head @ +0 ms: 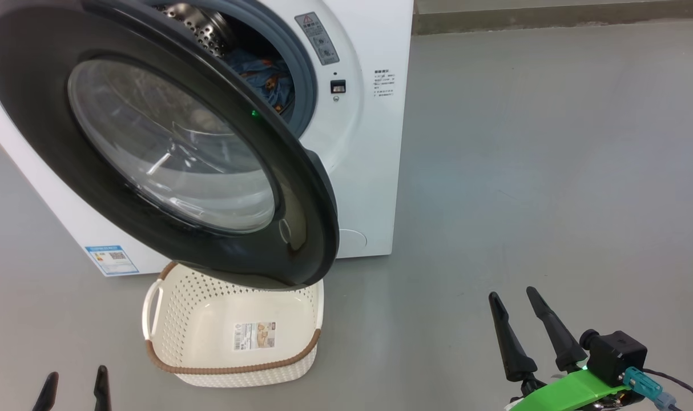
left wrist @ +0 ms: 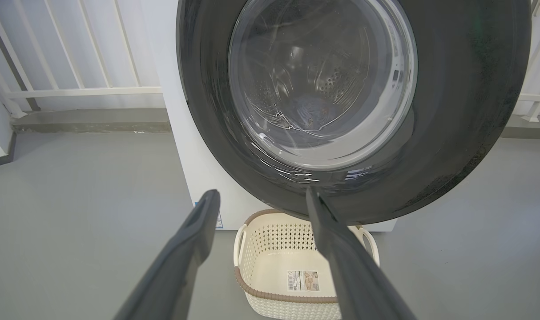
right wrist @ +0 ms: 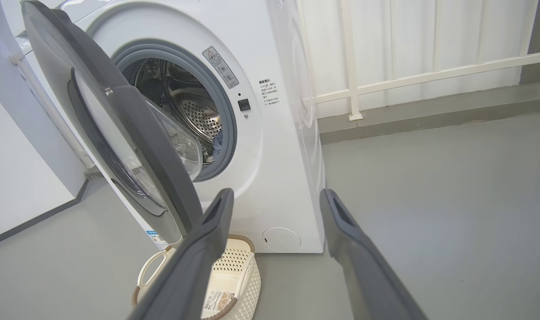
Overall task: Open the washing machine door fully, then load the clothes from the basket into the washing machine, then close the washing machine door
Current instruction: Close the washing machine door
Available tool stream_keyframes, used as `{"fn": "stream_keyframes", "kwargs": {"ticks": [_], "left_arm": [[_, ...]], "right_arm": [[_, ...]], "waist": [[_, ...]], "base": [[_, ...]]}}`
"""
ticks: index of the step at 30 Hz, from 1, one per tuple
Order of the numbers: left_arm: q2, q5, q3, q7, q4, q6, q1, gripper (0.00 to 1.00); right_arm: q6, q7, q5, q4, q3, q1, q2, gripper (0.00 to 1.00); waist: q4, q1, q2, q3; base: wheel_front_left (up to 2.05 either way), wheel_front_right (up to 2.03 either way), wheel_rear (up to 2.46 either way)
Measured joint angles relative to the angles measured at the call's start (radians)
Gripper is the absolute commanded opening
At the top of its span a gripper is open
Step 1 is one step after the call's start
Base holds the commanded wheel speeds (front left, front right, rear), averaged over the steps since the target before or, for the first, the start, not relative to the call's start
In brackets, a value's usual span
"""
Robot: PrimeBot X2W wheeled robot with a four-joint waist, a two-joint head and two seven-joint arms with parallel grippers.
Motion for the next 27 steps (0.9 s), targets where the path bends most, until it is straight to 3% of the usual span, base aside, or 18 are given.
{"fn": "stream_keyframes", "kwargs": {"ticks": [13,14,15,16,17,18,27], "left_arm": [[-0.016,0.001,-0.001,0.0,0.003,0.0,0.0,1.0],[-0.016,0.001,-0.001,0.0,0.003,0.0,0.0,1.0],[-0.017,0.001,0.0,0.0,0.004,0.0,0.0,1.0],[-0.019,0.001,0.002,0.0,0.005,0.0,0.0,1.0],[-0.02,0.001,0.002,0.0,0.006,0.0,0.0,1.0],[-0.021,0.001,0.002,0.0,0.006,0.0,0.0,1.0],[-0.035,-0.018,0.012,0.0,0.009,0.0,0.0,1.0]], "right_arm": [[0.0,0.0,-0.001,0.0,-0.001,0.0,0.0,0.97],[0.0,0.0,-0.001,0.0,-0.001,0.0,0.0,0.88],[0.0,0.0,-0.001,0.001,-0.001,0.0,0.0,0.69],[0.0,0.0,-0.001,0.002,-0.001,0.0,0.0,0.46],[0.0,0.0,-0.001,0.004,-0.002,0.0,0.0,0.3],[0.0,0.0,-0.001,0.004,-0.002,0.0,0.0,0.0],[0.0,0.0,0.008,-0.059,-0.046,0.001,0.0,0.0]], "waist": [[0.007,0.0,0.0,-0.001],[0.008,0.0,0.0,-0.001],[0.008,0.0001,0.0001,-0.001],[0.008,0.0,0.0001,-0.001],[0.009,0.0,0.0,-0.001],[0.009,0.0,0.0,-0.001],[0.013,0.0,0.0,-0.001]], "base": [[0.0,0.0,0.0],[0.0,0.0,0.0],[0.0,0.0,0.0],[0.0,0.0,0.0],[0.0,0.0,0.0],[0.0,0.0,0.0],[0.0,0.0,0.0]]}}
